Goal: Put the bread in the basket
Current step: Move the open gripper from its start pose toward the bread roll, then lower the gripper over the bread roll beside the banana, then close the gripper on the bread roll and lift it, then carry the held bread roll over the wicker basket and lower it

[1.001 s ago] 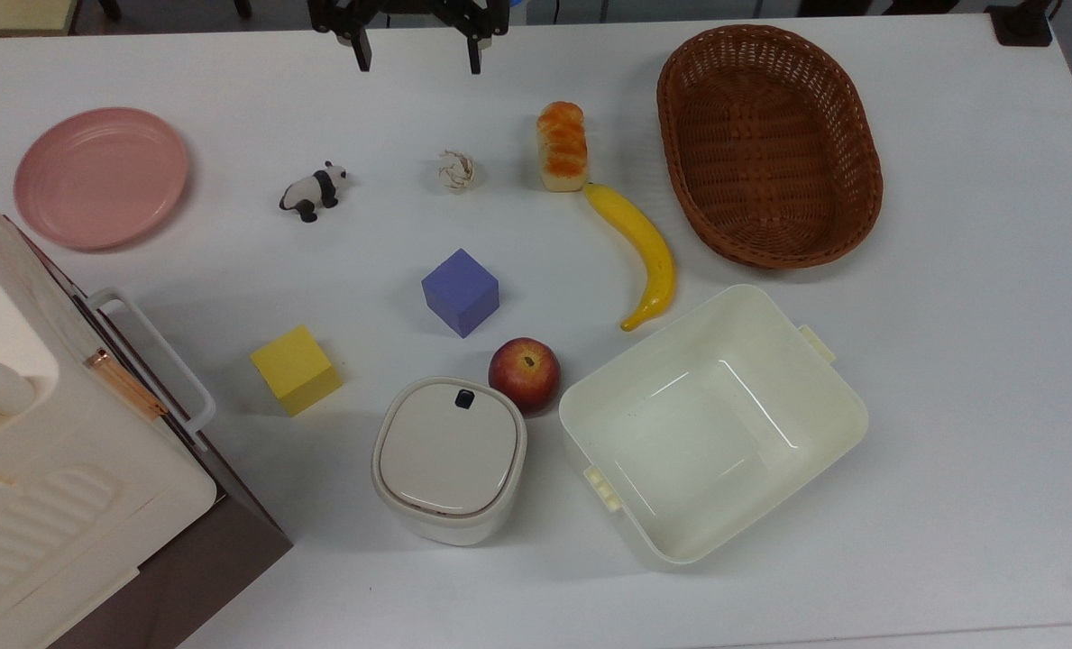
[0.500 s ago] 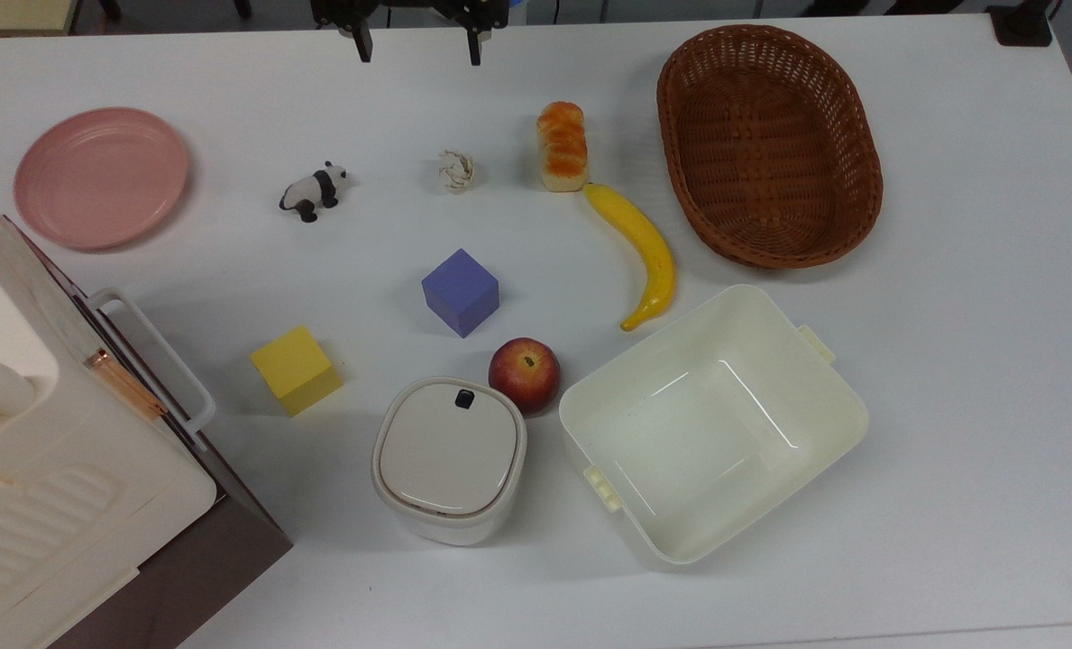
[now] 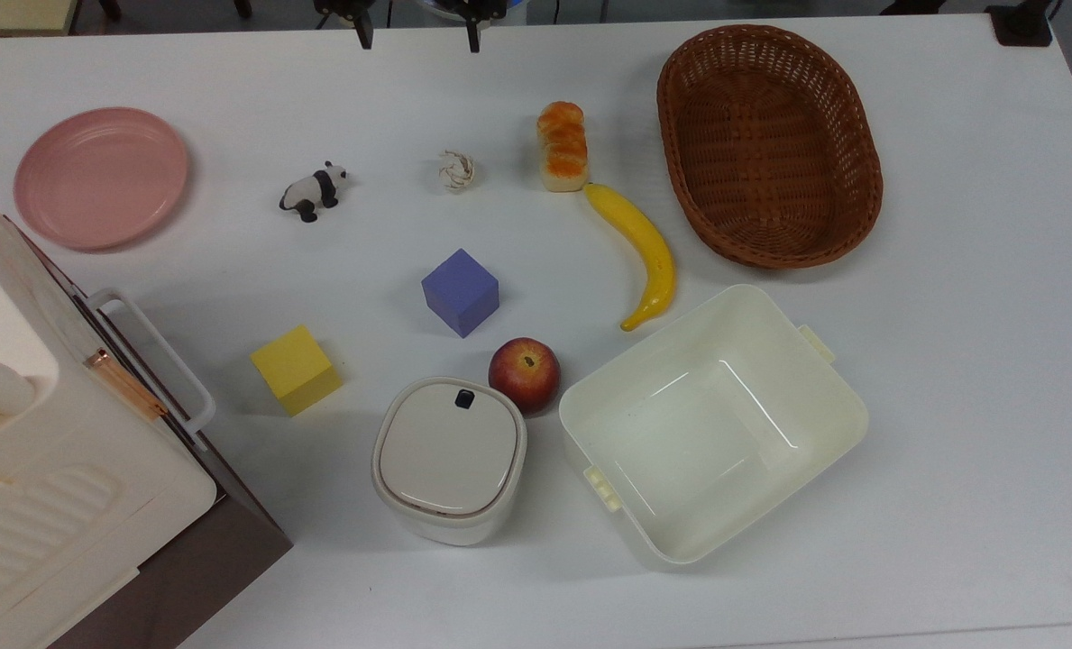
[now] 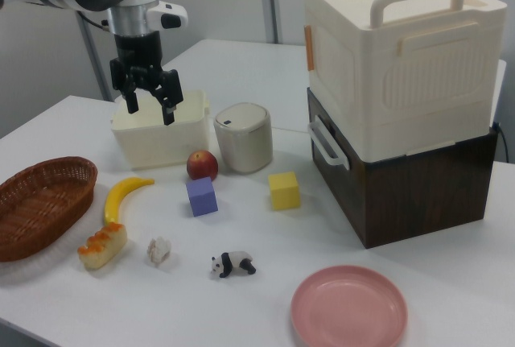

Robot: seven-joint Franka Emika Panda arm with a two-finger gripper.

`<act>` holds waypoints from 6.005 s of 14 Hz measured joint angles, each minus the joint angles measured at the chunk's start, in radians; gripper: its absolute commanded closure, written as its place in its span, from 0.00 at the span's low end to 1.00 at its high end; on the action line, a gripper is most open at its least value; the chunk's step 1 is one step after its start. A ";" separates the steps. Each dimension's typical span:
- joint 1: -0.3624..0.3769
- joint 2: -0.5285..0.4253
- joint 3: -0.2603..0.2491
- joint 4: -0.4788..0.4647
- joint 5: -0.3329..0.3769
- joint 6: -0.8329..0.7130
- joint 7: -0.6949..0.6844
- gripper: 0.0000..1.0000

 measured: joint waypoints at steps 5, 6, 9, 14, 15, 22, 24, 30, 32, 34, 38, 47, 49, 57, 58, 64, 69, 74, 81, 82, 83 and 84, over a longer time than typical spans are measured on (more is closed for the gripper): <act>0.033 -0.117 0.006 -0.179 0.000 0.074 0.000 0.00; 0.047 -0.158 0.006 -0.245 0.000 0.123 0.008 0.00; 0.088 -0.264 0.007 -0.426 -0.005 0.220 0.052 0.00; 0.153 -0.329 0.008 -0.614 -0.016 0.362 0.095 0.00; 0.168 -0.332 0.008 -0.649 -0.016 0.396 0.097 0.00; 0.214 -0.271 0.007 -0.729 -0.016 0.480 0.098 0.00; 0.231 -0.226 0.007 -0.729 -0.016 0.519 0.101 0.00; 0.268 -0.137 0.009 -0.729 -0.017 0.567 0.128 0.00; 0.278 -0.117 0.009 -0.729 -0.027 0.569 0.133 0.00; 0.285 -0.098 0.009 -0.729 -0.038 0.570 0.133 0.00; 0.293 -0.067 0.009 -0.728 -0.052 0.591 0.134 0.00; 0.316 0.000 0.010 -0.724 -0.085 0.623 0.140 0.70; 0.317 0.002 0.009 -0.721 -0.096 0.624 0.142 0.92; 0.314 0.003 0.008 -0.674 -0.099 0.624 0.147 1.00; 0.311 0.000 0.006 -0.650 -0.099 0.624 0.149 1.00; 0.281 -0.060 0.005 -0.476 -0.099 0.467 0.150 1.00; 0.361 -0.062 0.038 -0.434 -0.099 0.454 0.240 1.00; 0.408 -0.040 0.119 -0.391 -0.099 0.454 0.272 1.00; 0.464 0.119 0.172 -0.275 -0.099 0.454 0.291 0.99; 0.474 0.131 0.173 -0.267 -0.099 0.454 0.293 0.95; 0.483 0.137 0.173 -0.263 -0.099 0.454 0.293 0.69; 0.489 0.140 0.173 -0.262 -0.099 0.454 0.293 0.19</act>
